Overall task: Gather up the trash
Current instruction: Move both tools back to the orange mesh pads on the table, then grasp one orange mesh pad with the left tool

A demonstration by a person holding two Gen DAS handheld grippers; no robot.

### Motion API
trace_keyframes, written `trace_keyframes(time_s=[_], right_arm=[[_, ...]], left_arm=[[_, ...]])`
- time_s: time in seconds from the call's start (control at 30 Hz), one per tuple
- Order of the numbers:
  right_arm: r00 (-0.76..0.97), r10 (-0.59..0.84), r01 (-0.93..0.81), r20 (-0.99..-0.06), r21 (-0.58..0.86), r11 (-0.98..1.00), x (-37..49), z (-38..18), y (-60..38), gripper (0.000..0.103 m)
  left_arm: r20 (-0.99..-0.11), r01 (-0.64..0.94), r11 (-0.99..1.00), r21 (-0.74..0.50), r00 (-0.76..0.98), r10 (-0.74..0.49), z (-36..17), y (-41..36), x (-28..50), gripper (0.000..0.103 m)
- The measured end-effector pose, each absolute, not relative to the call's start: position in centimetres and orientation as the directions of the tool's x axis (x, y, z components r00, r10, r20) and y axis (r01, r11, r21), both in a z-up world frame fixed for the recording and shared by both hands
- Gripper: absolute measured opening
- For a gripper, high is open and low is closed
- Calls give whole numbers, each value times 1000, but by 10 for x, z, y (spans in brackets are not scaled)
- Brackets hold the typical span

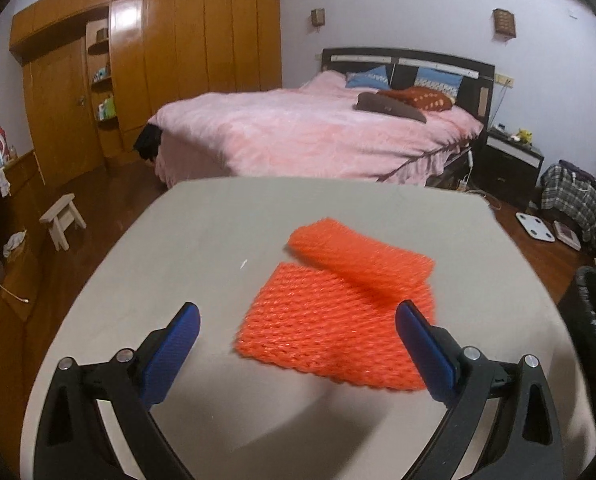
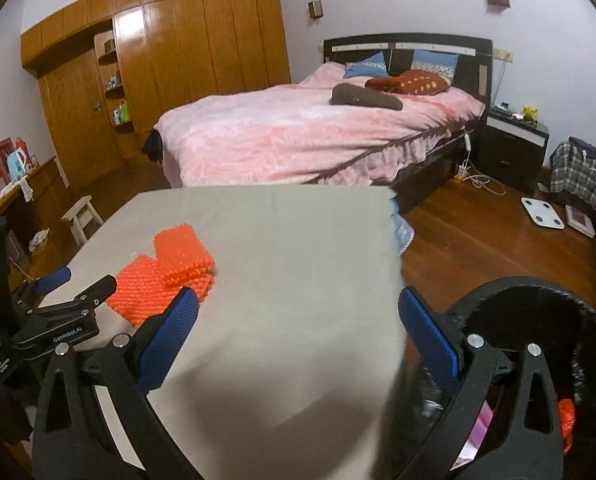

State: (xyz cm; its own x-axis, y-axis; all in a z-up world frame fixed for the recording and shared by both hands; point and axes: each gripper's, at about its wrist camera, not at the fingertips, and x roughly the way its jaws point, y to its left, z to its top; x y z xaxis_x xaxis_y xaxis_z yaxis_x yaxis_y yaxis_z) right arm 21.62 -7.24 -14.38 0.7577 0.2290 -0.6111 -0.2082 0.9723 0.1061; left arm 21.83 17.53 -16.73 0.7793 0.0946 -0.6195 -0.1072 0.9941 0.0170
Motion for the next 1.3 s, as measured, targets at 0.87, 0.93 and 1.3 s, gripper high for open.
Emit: trace_keyframes(time_s=[0.87, 0.93, 1.3], right_arm=[[725, 215, -222, -654, 75, 972, 251, -179, -52, 97], [724, 216, -223, -655, 74, 972, 251, -180, -51, 97], [724, 223, -238, -652, 67, 969, 253, -178, -43, 97]], left_arm=[[-768, -101, 989, -108, 641, -18, -211, 182, 254, 80], [-763, -78, 990, -122, 646, -43, -210, 180, 254, 67], [-732, 26, 982, -189, 662, -159, -206, 169, 254, 20]])
